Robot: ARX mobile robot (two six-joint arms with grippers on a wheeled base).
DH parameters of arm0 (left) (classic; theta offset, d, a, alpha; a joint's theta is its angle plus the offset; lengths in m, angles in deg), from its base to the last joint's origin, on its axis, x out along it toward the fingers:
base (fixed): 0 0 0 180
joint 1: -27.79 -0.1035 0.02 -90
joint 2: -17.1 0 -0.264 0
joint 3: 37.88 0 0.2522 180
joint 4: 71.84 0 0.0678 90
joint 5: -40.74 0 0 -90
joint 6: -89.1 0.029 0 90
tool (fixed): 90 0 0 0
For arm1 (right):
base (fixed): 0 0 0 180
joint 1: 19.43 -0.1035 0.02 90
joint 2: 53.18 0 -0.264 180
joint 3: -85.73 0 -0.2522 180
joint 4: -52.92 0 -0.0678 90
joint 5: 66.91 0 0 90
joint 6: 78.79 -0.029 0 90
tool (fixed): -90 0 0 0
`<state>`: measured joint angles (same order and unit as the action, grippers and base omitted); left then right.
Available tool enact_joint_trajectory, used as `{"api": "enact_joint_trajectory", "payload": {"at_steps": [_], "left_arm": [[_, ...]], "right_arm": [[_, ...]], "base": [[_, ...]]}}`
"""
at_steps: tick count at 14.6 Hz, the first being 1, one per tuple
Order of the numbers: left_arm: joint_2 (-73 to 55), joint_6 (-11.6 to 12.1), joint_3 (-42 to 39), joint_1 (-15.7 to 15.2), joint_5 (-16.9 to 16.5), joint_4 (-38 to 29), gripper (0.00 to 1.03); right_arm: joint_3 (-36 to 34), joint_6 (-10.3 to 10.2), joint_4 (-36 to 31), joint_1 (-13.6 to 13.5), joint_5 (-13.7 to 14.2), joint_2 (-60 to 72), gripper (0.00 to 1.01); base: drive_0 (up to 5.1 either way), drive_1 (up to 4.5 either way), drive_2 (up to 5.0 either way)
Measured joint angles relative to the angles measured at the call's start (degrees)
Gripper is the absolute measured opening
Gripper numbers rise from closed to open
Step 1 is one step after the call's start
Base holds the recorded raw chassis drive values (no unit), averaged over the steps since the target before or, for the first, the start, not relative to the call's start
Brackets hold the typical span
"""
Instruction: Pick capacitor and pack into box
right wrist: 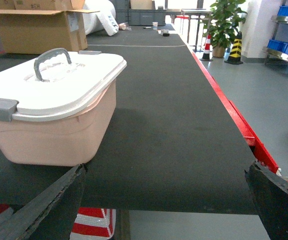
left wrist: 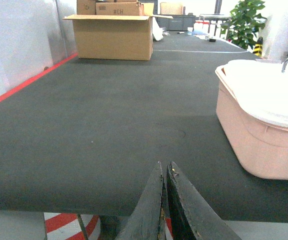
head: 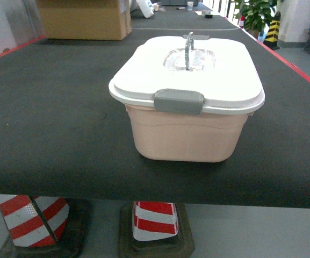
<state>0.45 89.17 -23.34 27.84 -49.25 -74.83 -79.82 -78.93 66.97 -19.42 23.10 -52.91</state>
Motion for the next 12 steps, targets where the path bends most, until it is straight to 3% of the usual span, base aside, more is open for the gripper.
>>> {"api": "enact_joint_trajectory", "payload": {"at_steps": [6,8,11,12], "left_arm": [[6.71,0.00,0.00,0.00,0.02,6.75,0.02],[15.69,0.00,0.02,0.00,0.00,17.46,0.02],[16.02,-0.04,0.02,-0.04,-0.02,17.03,0.02],[16.02,-0.07,0.02,-0.04,0.02,16.98,0.11]], "right_arm": [[0.00,0.00,0.02,0.00,0.02,0.00,0.98],[0.00,-0.02,0.02,0.00,0.02,0.00,0.98],[0.00,0.00,0.02,0.00,0.00,0.00,0.98],[0.00,0.00,0.02,0.00,0.00,0.00,0.98]], "base": [[0.0,0.00,0.0],[0.0,0.00,0.0],[0.0,0.00,0.0],[0.0,0.00,0.0]]}}
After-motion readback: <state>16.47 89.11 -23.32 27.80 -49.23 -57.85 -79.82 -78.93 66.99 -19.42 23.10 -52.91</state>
